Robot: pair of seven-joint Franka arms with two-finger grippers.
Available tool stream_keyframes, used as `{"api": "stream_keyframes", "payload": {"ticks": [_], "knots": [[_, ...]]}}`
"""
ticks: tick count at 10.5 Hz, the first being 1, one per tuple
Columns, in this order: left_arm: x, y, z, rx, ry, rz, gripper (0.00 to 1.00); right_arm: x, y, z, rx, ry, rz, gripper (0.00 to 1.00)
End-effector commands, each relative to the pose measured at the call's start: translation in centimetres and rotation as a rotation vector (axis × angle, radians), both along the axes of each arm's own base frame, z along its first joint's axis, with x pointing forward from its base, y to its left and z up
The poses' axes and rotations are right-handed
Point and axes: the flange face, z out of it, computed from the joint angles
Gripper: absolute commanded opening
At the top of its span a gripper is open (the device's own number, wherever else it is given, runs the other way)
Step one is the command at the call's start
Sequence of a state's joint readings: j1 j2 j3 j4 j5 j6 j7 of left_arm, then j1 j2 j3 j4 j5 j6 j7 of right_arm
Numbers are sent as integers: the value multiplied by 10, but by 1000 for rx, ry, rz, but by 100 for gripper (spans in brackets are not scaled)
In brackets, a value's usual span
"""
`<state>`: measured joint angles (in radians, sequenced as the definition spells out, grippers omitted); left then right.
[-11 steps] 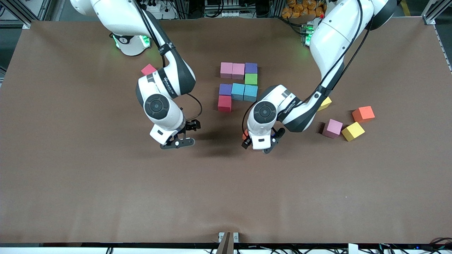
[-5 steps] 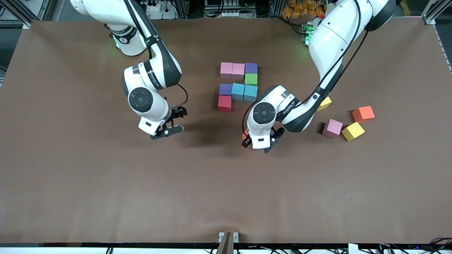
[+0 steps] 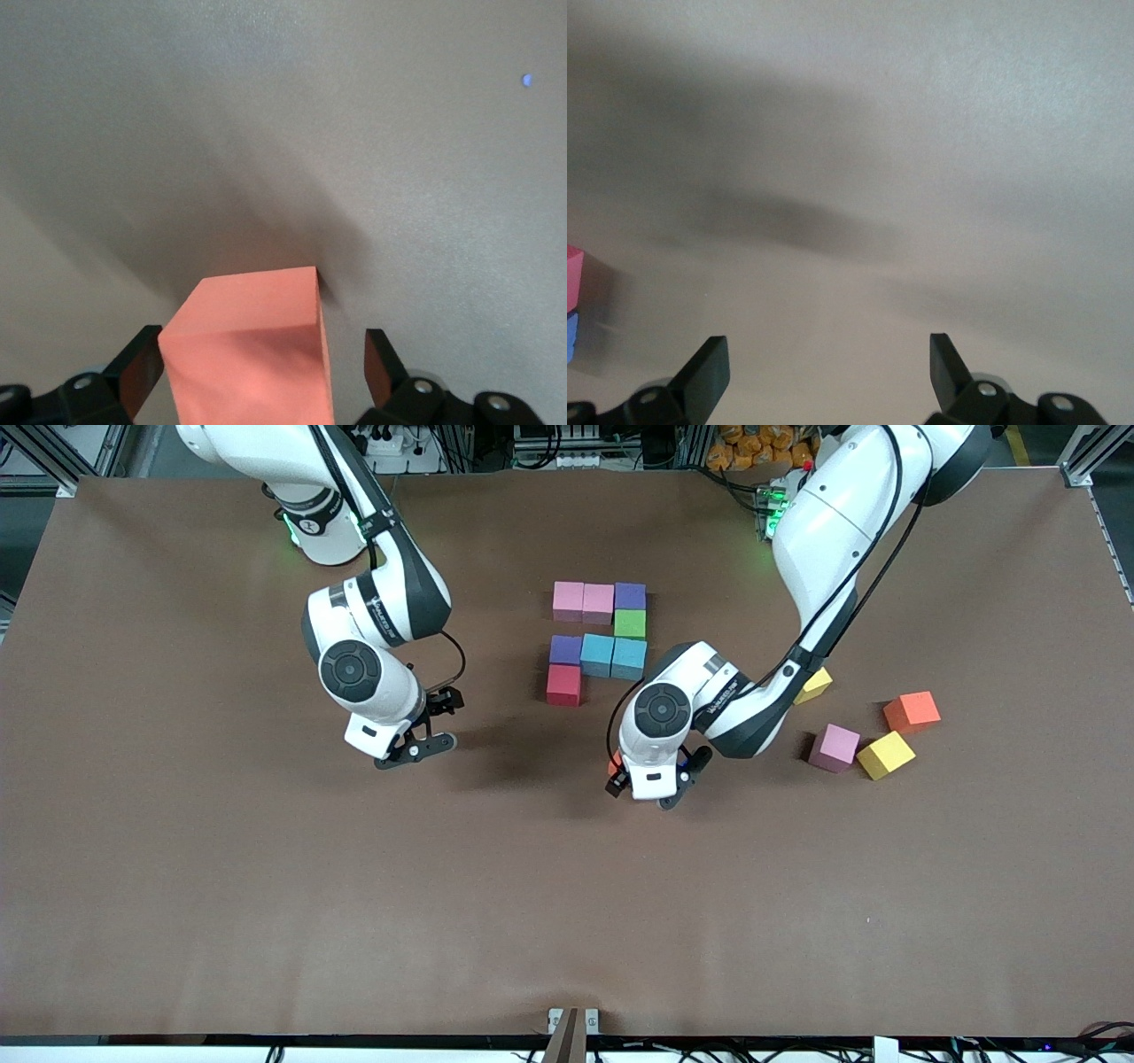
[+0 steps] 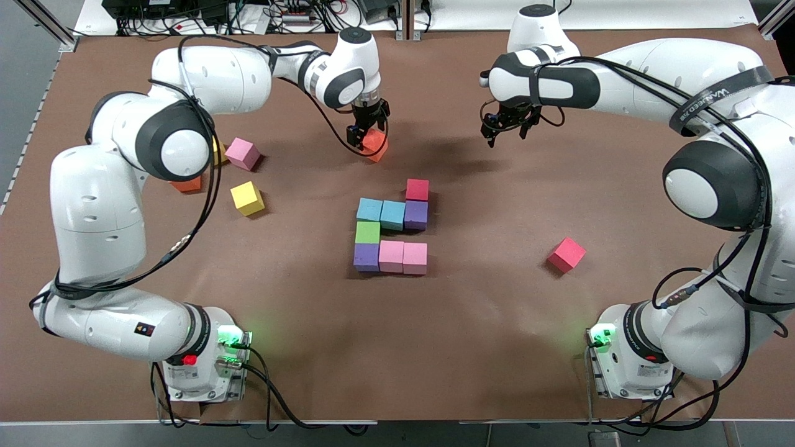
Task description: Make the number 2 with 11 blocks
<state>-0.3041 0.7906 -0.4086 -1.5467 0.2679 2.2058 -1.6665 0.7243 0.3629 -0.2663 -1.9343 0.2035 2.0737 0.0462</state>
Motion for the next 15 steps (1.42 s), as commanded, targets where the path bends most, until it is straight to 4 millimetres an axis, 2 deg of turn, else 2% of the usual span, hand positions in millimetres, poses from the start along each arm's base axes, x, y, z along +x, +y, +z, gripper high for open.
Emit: {"api": "stream_keyframes", "payload": {"ticks": [1,3,5,8,10,13,15], "knots": [[-1,-2,-4,-4,-1,18,100,2,-11,11,4,-21,3,100],[-2,-2,-7,-3,3,17,100,4,-10,12,8,-33,2,100],[-2,-2,-11,1,3,6,86,8,-12,21,13,-44,-4,100],[0,-2,-12,-1,-3,-22,37,21,-47,27,25,-33,31,100],[0,-3,-11,4,-15,-77,35,22,-48,29,28,-35,31,100],[7,-5,0,-20,-34,-159,30,16,-47,16,16,-11,40,100],[4,-16,8,-35,-52,-296,26,0,-51,4,7,61,87,100]]}}
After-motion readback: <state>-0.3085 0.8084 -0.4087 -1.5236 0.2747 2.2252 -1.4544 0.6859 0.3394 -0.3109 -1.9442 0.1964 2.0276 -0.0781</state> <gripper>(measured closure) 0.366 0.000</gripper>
